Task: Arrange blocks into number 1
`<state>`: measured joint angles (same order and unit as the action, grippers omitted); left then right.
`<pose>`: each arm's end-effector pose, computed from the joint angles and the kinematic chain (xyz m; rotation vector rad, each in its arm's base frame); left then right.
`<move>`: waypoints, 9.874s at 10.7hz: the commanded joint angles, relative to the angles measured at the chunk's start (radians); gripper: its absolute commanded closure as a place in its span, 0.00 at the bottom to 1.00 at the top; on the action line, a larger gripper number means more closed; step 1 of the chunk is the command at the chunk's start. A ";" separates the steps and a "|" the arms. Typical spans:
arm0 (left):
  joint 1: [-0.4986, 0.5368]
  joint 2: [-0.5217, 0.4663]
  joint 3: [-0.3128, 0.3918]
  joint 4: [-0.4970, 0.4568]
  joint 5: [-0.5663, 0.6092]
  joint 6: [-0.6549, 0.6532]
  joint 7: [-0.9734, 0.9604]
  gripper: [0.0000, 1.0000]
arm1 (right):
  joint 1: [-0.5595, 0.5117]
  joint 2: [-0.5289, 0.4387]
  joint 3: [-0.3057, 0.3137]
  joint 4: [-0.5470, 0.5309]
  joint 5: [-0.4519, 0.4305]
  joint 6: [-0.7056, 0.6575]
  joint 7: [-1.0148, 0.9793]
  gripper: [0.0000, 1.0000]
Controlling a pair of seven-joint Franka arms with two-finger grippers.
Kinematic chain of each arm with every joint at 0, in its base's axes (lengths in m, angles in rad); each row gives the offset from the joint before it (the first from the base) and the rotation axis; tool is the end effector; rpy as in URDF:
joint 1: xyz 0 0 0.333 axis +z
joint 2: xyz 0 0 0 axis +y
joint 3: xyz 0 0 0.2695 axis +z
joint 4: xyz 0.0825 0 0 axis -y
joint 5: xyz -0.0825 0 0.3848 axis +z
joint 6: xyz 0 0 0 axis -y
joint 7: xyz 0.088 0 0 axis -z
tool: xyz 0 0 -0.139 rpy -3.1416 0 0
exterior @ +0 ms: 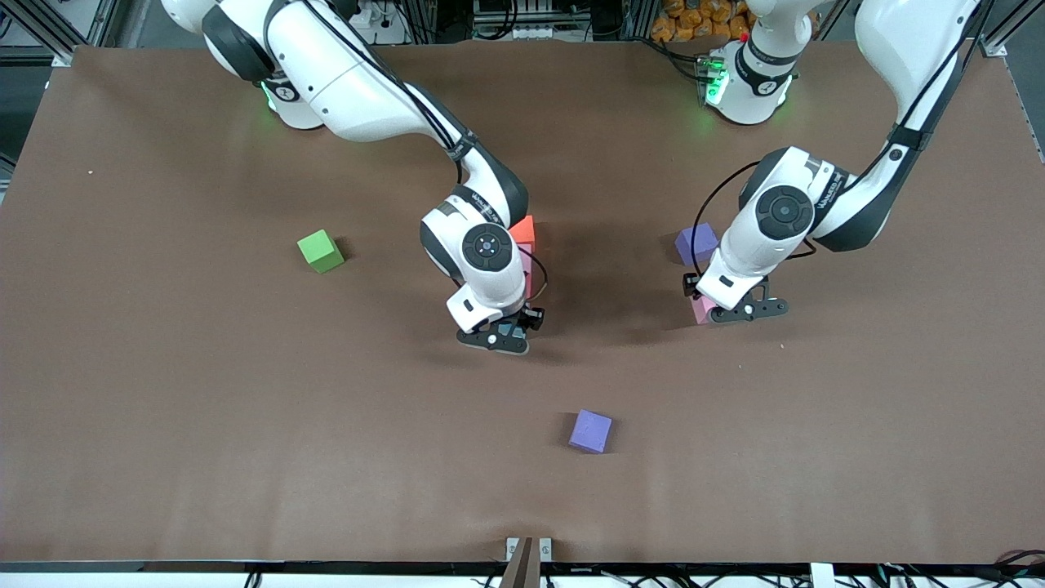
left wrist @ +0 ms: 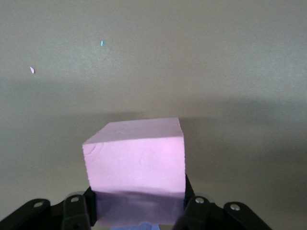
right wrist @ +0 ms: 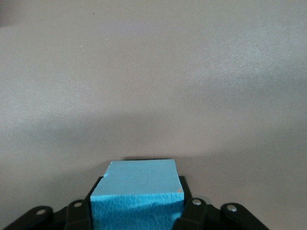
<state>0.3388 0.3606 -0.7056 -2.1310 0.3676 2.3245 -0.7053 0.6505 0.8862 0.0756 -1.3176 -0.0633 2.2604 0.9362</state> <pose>0.5136 -0.1968 0.1940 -3.0865 -0.1557 0.0511 0.5434 0.4663 0.1458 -3.0767 0.3098 -0.0529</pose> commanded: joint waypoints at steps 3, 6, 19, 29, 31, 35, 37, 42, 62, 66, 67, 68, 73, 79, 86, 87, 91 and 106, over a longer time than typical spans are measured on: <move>0.011 -0.035 -0.029 -0.001 -0.050 -0.039 -0.007 1.00 | 0.005 0.002 -0.014 0.044 -0.004 -0.018 0.004 0.00; 0.011 -0.049 -0.054 0.000 -0.059 -0.040 -0.011 1.00 | -0.023 -0.024 -0.013 0.150 0.000 -0.187 -0.031 0.00; -0.301 0.001 -0.273 0.030 -0.095 -0.117 -0.514 1.00 | -0.423 -0.576 -0.010 0.111 0.016 -0.742 -0.534 0.00; -0.797 0.273 -0.028 0.216 0.050 -0.111 -0.557 1.00 | -0.698 -0.859 -0.004 -0.236 0.098 -0.711 -0.904 0.00; -0.833 0.302 0.001 0.237 0.050 -0.111 -0.557 1.00 | -0.745 -0.866 0.001 -0.239 0.097 -0.728 -0.918 0.00; -0.839 0.331 0.021 0.270 0.074 -0.106 -0.550 1.00 | -0.775 -0.880 0.018 -0.223 0.024 -0.687 -0.925 0.00; -0.839 0.337 0.021 0.273 0.089 -0.103 -0.551 1.00 | -0.778 -0.921 -0.010 -0.230 0.039 -0.703 -0.933 0.00; -0.840 0.353 0.043 0.299 0.094 -0.094 -0.551 1.00 | -0.808 -0.931 -0.011 -0.241 0.097 -0.708 -0.941 0.00; -0.654 0.112 0.078 0.374 0.077 -0.284 -0.525 0.00 | -0.813 -0.914 -0.008 -0.236 0.097 -0.716 -0.939 0.00; -0.448 0.100 0.078 0.460 0.089 -0.366 -0.416 0.00 | -0.813 -0.914 -0.008 -0.236 0.099 -0.714 -0.941 0.00; -0.389 0.097 0.078 0.468 0.091 -0.367 -0.375 0.00 | -0.813 -0.914 -0.007 -0.236 0.099 -0.714 -0.939 0.00; -0.333 0.097 0.078 0.486 0.091 -0.367 -0.334 0.00 | -0.813 -0.914 -0.007 -0.236 0.099 -0.714 -0.939 0.00; -0.152 0.061 0.071 0.516 0.074 -0.402 -0.143 0.00 | -0.812 -0.914 -0.007 -0.236 0.100 -0.714 -0.939 0.00; -0.326 -0.090 0.441 0.462 -0.186 -0.461 0.214 0.00 | -0.812 -0.914 -0.007 -0.236 0.100 -0.716 -0.939 0.00; -0.414 -0.311 0.586 0.274 -0.328 -0.612 0.436 0.00 | -0.812 -0.914 -0.007 -0.236 0.100 -0.714 -0.939 0.00; -0.402 -0.351 0.587 0.249 -0.328 -0.647 0.469 0.00 | -0.812 -0.914 -0.007 -0.236 0.100 -0.713 -0.939 0.00; -0.376 -0.379 0.598 0.377 -0.332 -0.663 0.486 0.00 | -0.813 -0.914 -0.007 -0.236 0.100 -0.711 -0.939 0.00; -0.377 -0.379 0.629 0.720 -0.386 -0.952 0.636 0.00 | -0.808 -0.925 -0.005 -0.255 0.089 -0.694 -0.961 0.00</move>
<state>-0.0466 -0.0324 -0.0826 -1.4319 -0.0073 1.3993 -0.1111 -0.1455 -0.0138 0.0600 -1.5414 0.0202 1.5557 0.0024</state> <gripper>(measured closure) 0.000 0.000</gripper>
